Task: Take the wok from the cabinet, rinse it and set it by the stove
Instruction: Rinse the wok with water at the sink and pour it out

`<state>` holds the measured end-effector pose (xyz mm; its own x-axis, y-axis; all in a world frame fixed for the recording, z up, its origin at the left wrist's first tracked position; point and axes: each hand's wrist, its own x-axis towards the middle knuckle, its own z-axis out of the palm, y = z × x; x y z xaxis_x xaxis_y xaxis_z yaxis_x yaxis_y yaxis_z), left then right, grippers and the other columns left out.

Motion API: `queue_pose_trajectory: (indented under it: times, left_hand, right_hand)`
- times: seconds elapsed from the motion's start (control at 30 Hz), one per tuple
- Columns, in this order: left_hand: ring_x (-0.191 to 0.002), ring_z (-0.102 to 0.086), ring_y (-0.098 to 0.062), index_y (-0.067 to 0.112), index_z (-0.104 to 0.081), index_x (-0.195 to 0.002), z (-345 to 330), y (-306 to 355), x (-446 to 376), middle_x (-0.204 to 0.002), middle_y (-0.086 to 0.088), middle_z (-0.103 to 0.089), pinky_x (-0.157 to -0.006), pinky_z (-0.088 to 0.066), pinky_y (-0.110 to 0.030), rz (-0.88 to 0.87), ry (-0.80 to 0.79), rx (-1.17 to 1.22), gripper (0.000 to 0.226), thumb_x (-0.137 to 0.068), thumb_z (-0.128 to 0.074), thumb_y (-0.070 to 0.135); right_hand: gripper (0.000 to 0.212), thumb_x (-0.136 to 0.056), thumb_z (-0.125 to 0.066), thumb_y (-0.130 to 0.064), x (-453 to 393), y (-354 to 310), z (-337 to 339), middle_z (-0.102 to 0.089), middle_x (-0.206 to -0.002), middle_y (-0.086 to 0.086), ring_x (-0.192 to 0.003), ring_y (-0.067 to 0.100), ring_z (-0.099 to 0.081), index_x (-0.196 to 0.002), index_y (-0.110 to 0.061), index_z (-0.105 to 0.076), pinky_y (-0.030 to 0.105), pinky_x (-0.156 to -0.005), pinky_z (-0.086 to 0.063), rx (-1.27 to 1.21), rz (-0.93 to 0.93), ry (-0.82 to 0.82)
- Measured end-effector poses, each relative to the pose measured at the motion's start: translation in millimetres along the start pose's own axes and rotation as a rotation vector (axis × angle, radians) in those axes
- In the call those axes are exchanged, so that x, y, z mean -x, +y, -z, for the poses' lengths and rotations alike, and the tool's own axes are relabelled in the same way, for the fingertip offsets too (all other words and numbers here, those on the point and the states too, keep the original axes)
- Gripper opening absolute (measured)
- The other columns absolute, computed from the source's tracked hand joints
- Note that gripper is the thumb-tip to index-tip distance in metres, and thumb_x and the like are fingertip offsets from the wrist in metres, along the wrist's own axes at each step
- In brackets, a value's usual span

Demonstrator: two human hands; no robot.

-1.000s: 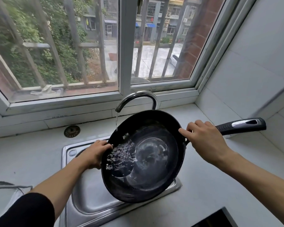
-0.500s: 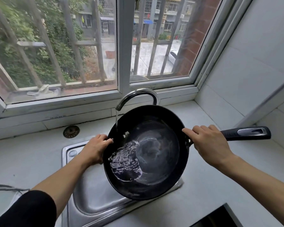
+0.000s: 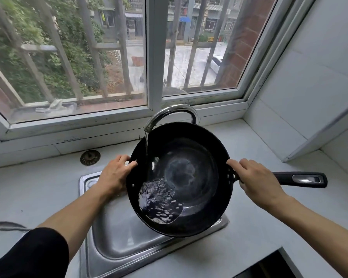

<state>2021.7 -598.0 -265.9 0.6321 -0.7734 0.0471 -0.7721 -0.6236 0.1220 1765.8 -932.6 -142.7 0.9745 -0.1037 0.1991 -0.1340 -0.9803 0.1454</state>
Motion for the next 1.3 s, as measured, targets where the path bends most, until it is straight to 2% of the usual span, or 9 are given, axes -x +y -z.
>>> queue_pose_trajectory:
  times: [0.1, 0.3, 0.4, 0.67, 0.9, 1.1, 1.3]
  left_hand:
    - [-0.097, -0.052, -0.030, 0.022, -0.056, -0.114, 4, 0, 0, -0.110, -0.008, -0.054, -0.072, -0.051, -0.037, 0.023, 0.025, -0.031, 0.069, -0.053, -0.080, 0.043]
    - [-0.098, -0.051, -0.035, 0.017, -0.058, -0.113, 9, -5, -1, -0.109, -0.014, -0.055, -0.077, -0.049, -0.043, 0.063, 0.075, -0.104, 0.062, -0.056, -0.083, 0.025]
    - [-0.098, -0.050, -0.036, 0.014, -0.061, -0.111, 16, -8, -2, -0.108, -0.017, -0.055, -0.079, -0.048, -0.044, 0.069, 0.101, -0.143, 0.061, -0.056, -0.083, 0.028]
    - [-0.101, -0.050, -0.038, 0.012, -0.061, -0.106, 29, -23, 6, -0.109, -0.020, -0.054, -0.085, -0.046, -0.046, 0.087, 0.124, -0.244, 0.058, -0.050, -0.079, 0.014]
    - [-0.101, -0.048, -0.040, 0.012, -0.057, -0.106, 36, -36, 23, -0.110, -0.021, -0.052, -0.085, -0.047, -0.049, 0.119, 0.088, -0.246, 0.067, -0.044, -0.081, 0.013]
    - [-0.101, -0.048, -0.041, 0.010, -0.058, -0.103, 48, -46, 35, -0.108, -0.022, -0.052, -0.085, -0.045, -0.051, 0.150, 0.097, -0.280, 0.079, -0.030, -0.086, 0.005]
    - [-0.100, -0.048, -0.040, 0.009, -0.058, -0.102, 66, -57, 50, -0.107, -0.021, -0.051, -0.085, -0.043, -0.051, 0.165, 0.128, -0.335, 0.073, -0.034, -0.085, 0.004]
  right_hand:
    - [0.072, -0.056, -0.075, 0.007, 0, -1, -8, -0.054, -0.071, 0.001, -0.058, 0.027, -0.051, -0.119, -0.018, -0.052, 0.036, -0.050, -0.044, -0.026, -0.007, -0.003]
    - [0.072, -0.059, -0.072, 0.008, -3, 0, -18, -0.053, -0.070, 0.001, -0.059, 0.027, -0.050, -0.121, -0.018, -0.048, 0.038, -0.053, -0.046, -0.089, -0.019, 0.001]
    - [0.073, -0.062, -0.070, 0.010, -7, 0, -24, -0.054, -0.073, 0.001, -0.063, 0.027, -0.050, -0.124, -0.019, -0.044, 0.038, -0.058, -0.046, -0.152, -0.010, -0.003]
    - [0.075, -0.069, -0.067, 0.009, -16, -5, -49, -0.055, -0.084, 0.002, -0.073, 0.025, -0.049, -0.130, -0.022, -0.037, 0.036, -0.068, -0.044, -0.320, -0.019, -0.047]
    - [0.076, -0.070, -0.064, 0.011, -26, -17, -71, -0.053, -0.086, 0.000, -0.074, 0.023, -0.047, -0.130, -0.024, -0.033, 0.031, -0.070, -0.040, -0.424, -0.032, -0.069]
    - [0.079, -0.070, -0.064, 0.010, -40, -30, -85, -0.055, -0.088, 0.002, -0.074, 0.024, -0.048, -0.131, -0.026, -0.028, 0.030, -0.071, -0.036, -0.463, -0.025, -0.046]
    - [0.080, -0.073, -0.064, 0.004, -55, -41, -104, -0.058, -0.089, 0.005, -0.074, 0.027, -0.052, -0.136, -0.026, -0.023, 0.035, -0.068, -0.043, -0.456, -0.021, -0.092]
